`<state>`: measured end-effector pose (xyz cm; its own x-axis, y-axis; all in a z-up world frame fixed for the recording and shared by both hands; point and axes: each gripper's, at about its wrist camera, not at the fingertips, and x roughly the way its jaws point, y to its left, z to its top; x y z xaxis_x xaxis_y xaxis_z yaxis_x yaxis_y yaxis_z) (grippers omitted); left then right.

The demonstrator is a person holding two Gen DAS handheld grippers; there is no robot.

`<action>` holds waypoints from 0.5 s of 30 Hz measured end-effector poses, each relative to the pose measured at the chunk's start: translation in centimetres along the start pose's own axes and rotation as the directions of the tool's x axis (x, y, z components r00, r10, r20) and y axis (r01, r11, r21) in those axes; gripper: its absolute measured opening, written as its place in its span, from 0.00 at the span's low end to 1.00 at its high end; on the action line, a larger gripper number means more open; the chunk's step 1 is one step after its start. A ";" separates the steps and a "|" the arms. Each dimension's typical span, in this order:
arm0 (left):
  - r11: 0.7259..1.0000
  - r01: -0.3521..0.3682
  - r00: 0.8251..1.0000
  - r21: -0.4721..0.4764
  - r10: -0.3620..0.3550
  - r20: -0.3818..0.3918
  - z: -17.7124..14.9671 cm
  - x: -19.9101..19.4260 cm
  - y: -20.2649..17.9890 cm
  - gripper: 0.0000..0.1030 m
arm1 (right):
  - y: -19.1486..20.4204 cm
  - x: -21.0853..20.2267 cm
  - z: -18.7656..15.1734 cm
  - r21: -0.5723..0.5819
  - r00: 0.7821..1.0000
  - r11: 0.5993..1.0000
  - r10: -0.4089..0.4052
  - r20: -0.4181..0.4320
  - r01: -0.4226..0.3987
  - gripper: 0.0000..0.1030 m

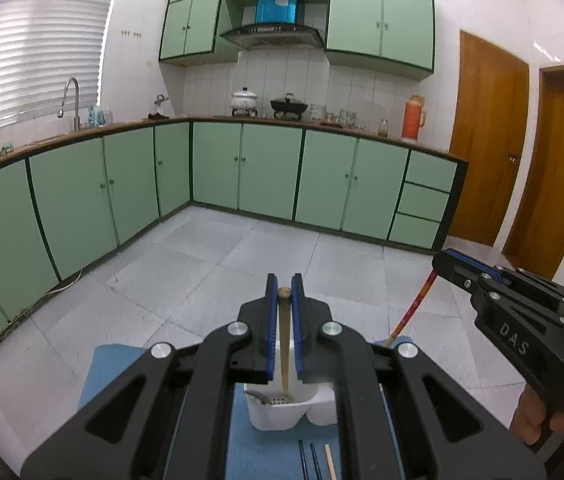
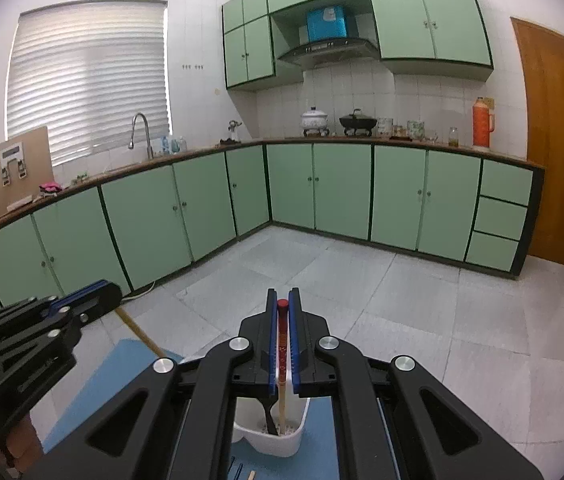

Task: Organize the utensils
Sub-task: 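Lift both chopsticks upright into the white holder and open both tools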

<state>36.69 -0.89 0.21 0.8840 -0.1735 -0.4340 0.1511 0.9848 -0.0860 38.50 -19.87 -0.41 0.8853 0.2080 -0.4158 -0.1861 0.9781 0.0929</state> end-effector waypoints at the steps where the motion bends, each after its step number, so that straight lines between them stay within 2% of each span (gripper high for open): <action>1: 1.000 -0.002 1.000 0.001 0.002 -0.009 -0.2 0.3 0.1 0.06 | 0.0 0.2 -0.2 -0.002 1.000 1.000 0.000 -0.007 0.000 0.05; 15: 1.000 -0.002 0.996 0.000 0.002 -0.095 -2.8 1.2 0.7 0.08 | 0.1 -0.2 -2.7 0.013 0.999 1.000 0.007 -0.050 -0.006 0.06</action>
<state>36.62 -0.43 -2.86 0.8385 -0.1716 -0.5172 0.1490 0.9852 -0.0853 37.16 -19.84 -2.73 0.8617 0.2143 -0.4600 -0.1855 0.9767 0.1076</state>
